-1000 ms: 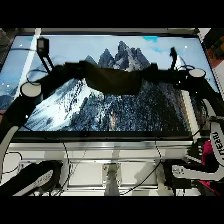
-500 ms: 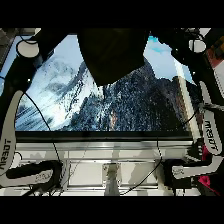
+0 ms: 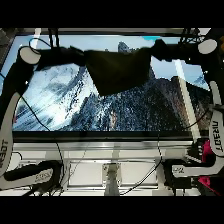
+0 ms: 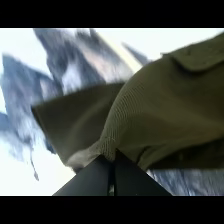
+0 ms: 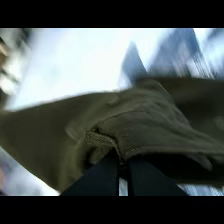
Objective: Fold the clothes and pants, and hang the long-sleeved shirts on hangers.
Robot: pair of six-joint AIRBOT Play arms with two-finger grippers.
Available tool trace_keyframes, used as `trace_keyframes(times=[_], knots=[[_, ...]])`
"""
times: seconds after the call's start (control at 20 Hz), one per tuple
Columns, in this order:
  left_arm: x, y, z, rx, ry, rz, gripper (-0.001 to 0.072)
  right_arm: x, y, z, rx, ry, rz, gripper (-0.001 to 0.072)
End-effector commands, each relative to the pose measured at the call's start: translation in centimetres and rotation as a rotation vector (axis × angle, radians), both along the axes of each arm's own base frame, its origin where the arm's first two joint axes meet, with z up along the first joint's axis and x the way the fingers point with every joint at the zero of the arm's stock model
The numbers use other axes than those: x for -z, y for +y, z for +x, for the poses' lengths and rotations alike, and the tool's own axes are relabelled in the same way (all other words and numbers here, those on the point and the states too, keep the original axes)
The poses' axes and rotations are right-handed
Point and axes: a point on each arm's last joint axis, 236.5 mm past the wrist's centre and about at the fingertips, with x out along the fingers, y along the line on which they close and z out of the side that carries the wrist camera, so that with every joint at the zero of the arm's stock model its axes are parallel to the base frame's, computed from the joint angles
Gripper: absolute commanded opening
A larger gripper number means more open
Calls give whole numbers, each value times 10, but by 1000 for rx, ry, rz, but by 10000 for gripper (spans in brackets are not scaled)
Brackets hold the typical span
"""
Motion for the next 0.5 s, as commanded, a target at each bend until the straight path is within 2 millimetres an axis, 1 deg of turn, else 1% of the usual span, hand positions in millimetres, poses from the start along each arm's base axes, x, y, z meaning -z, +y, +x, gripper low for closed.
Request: trace_keyframes(times=[0.0, 0.05, 0.15, 0.25, 0.35, 0.45], knots=[[53, 19, -71, 9, 161, 75, 10, 60, -19, -76, -24, 232, -107, 21], [62, 23, -93, 11, 179, 78, 10, 76, -16, -102, -14, 291, -90, 21], [79, 21, -136, 38, 208, 85, 11, 105, -12, -151, 19, 398, -47, 21], [93, 18, -170, 44, 244, 70, 11, 127, -6, -201, 23, 490, -18, 22], [102, 16, -197, 43, 290, 43, 11, 143, -1, -246, 20, 582, -2, 22], [108, 9, -222, 99, 320, 49, 11, 153, 5, -287, 4, 684, 24, 22]])
